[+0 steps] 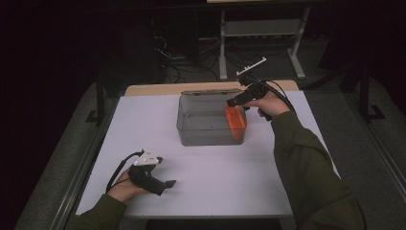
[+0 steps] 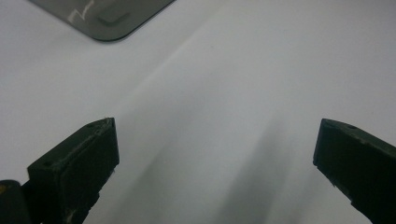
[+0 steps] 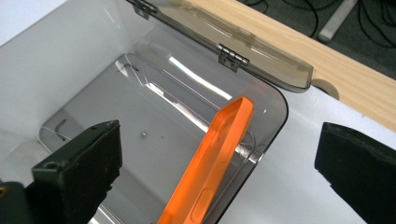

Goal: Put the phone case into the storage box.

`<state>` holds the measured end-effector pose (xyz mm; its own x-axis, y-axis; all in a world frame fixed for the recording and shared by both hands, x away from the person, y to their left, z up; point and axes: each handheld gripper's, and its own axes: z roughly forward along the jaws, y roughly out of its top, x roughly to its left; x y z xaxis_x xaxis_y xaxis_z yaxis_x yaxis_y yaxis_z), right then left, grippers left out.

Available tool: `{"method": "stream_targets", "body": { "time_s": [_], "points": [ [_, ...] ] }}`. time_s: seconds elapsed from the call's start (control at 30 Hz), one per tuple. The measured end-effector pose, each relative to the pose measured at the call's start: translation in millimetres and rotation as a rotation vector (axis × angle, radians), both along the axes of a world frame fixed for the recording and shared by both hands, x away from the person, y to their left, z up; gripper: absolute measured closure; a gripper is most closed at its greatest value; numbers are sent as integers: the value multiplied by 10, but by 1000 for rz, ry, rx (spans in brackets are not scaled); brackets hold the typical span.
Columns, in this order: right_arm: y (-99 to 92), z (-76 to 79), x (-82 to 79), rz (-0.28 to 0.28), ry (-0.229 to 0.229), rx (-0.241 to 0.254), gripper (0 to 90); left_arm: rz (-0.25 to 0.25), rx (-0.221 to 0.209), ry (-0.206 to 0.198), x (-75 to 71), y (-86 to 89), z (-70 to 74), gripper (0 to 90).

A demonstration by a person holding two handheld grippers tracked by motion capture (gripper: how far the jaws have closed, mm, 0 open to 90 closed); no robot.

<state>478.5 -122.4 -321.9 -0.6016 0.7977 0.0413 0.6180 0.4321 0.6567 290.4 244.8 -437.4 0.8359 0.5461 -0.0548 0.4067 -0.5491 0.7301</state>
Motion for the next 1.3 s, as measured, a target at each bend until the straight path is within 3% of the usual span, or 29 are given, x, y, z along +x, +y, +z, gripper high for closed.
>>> {"method": "stream_targets", "body": {
  "time_s": [0.13, 0.4, 0.83, 1.3],
  "points": [
    [-20, -13, -77, 10, -19, 28, 3, -1, 0, -4, 2, -2, 8, 0],
    [-61, -85, -206, 35, -37, 25, 3, 0, -3, -4, -1, -11, 14, 0],
    [-140, -163, -414, 87, -91, 77, 0, -5, -6, -10, 19, -17, 4, 0],
    [-233, -232, -582, 98, -121, 126, 0, 4, -9, -8, 30, -11, 4, 0]
  ]
}}
